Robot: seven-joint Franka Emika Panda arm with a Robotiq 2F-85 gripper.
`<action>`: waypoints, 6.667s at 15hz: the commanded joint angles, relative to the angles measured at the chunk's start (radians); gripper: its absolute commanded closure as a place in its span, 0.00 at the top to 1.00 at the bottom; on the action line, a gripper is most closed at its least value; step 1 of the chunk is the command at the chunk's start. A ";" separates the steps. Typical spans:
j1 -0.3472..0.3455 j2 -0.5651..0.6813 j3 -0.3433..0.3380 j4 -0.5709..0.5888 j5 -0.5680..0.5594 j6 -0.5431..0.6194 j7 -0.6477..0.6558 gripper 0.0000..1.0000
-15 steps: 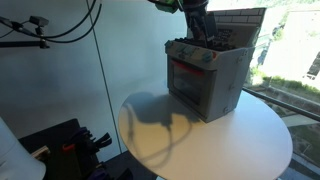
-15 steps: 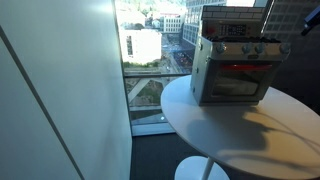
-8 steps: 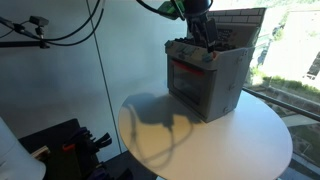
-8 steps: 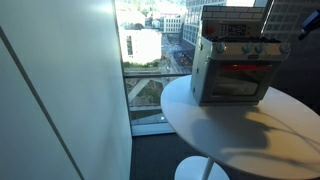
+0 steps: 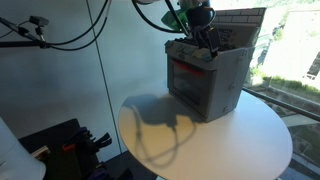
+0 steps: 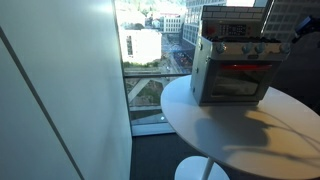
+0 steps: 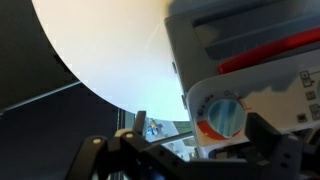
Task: Turn the knob on the far right to the right
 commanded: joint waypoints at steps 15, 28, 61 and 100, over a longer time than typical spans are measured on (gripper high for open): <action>0.012 0.027 0.017 -0.007 0.091 0.080 -0.051 1.00; 0.016 0.038 0.019 -0.002 0.083 0.093 -0.045 0.61; 0.012 0.041 0.019 -0.020 0.333 0.166 0.036 0.05; 0.011 -0.145 0.008 -0.096 0.291 -0.152 0.032 1.00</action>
